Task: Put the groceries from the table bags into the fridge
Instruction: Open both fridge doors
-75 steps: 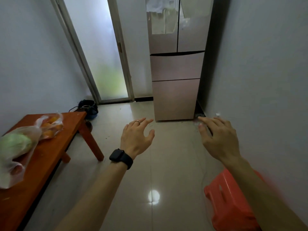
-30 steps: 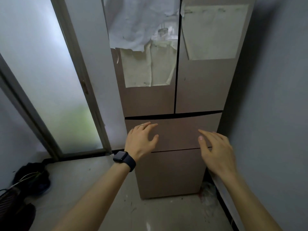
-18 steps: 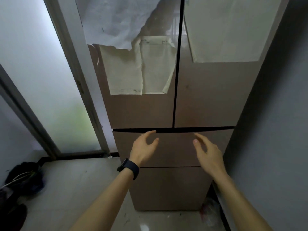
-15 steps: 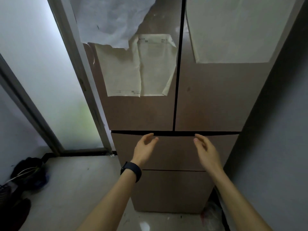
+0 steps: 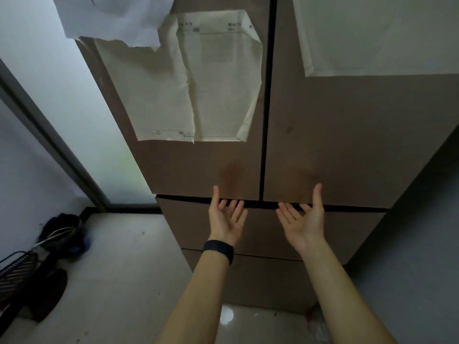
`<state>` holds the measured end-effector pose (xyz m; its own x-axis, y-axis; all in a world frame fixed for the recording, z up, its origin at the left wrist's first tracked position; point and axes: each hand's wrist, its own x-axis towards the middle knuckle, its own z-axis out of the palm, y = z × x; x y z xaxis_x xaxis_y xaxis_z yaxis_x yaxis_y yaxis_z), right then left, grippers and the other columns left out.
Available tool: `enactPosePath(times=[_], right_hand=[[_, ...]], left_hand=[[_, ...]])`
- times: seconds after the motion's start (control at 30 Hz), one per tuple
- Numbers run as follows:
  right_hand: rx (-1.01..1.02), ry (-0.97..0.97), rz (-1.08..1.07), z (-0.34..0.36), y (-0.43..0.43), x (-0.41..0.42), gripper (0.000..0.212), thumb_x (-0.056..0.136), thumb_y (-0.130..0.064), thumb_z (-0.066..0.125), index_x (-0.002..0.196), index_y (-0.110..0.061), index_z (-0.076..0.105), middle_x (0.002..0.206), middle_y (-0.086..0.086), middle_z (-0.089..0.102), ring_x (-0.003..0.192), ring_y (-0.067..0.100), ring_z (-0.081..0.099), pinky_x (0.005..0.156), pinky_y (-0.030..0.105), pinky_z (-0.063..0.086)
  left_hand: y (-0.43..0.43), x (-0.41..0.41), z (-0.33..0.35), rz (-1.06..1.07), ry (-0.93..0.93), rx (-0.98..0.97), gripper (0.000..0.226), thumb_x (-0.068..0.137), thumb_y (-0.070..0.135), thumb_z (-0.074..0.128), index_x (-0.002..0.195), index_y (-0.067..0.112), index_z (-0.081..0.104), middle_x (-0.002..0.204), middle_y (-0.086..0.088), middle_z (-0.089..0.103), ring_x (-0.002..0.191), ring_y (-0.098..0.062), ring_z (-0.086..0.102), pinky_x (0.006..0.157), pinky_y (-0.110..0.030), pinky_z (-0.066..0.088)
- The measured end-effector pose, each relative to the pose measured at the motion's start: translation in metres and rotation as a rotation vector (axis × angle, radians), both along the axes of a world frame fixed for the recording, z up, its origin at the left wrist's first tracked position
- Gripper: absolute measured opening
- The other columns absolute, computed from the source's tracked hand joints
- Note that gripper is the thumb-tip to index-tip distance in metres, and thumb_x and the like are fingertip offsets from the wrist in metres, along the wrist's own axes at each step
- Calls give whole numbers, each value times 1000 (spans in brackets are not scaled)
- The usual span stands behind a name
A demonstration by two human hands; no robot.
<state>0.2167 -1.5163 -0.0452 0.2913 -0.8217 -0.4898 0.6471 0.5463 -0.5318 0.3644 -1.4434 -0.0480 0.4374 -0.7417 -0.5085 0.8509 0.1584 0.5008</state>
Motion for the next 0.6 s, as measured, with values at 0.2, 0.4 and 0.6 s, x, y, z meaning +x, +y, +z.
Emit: enactPosePath(times=[0.2, 0.4, 0.6], right_hand=[[62, -142, -53, 0, -9, 19, 118, 70, -71, 75, 158, -18, 18, 155, 18, 35, 142, 31, 39, 119, 45, 32], [88, -246, -112, -3, -10, 44, 119, 59, -74, 80, 154, -20, 33, 148, 13, 44, 136, 29, 44, 118, 47, 33], [42, -240, -199, -6, -13, 46, 91, 63, -67, 84, 133, -18, 55, 133, 11, 58, 121, 28, 58, 110, 45, 45]], left_hand=[[-21, 3, 1, 72, 116, -99, 109, 78, 64, 70, 158, 17, 13, 160, -16, 23, 144, -32, 32, 118, -46, 31], [-40, -4, -5, 75, 191, -187, 100, 68, 61, 82, 146, 14, 40, 140, -14, 48, 127, -28, 52, 113, -44, 39], [-41, 2, -11, -18, 59, -173, 99, 72, 71, 69, 146, 11, 43, 143, -12, 49, 128, -25, 52, 113, -40, 40]])
